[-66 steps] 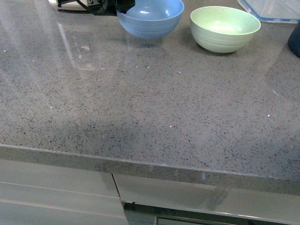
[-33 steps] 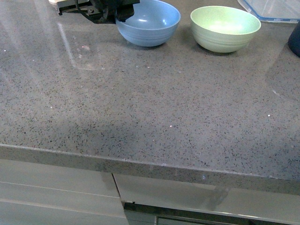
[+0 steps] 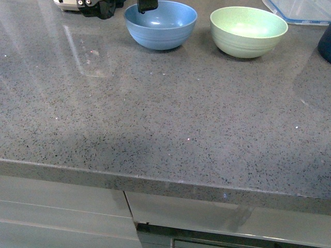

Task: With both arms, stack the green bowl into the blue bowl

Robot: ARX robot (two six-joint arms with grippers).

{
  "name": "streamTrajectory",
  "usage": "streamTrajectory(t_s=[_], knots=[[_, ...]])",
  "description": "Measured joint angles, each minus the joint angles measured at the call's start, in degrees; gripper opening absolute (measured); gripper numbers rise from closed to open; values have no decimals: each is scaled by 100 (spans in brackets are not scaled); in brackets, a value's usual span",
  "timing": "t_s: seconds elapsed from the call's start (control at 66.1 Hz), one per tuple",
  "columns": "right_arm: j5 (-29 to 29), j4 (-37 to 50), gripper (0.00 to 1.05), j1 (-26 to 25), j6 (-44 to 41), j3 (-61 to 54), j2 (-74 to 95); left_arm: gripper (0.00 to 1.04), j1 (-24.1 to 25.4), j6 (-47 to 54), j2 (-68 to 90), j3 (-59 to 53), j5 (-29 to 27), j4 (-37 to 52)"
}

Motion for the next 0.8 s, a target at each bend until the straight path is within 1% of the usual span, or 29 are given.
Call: streamTrajectory(t_s=[0.061,0.106,0.151,0.227,0.257,0.318,0.499,0.651,0.726,0.802], knots=[[0,0,95,0,0,0,0,66,4,162,-109,-98,-17,116],[0,0,95,0,0,0,0,77,11,350,-262,-254,-81,299],[0,0,95,0,0,0,0,82,15,426,-363,-350,-96,402],[0,0,95,0,0,0,0,97,35,562,-710,-664,-151,605],[0,0,95,0,0,0,0,100,44,586,-872,-809,-164,660],[0,0,95,0,0,0,0,97,66,590,-1252,-1152,-166,750],[0,0,95,0,0,0,0,98,155,638,-2522,-2378,-315,835],[0,0,95,0,0,0,0,98,210,855,-3410,-3604,-706,1047],[0,0,95,0,0,0,0,98,190,1141,-3866,-4336,-1016,1384],[0,0,95,0,2,0,0,98,164,1331,-4177,-4782,-1174,1482]])
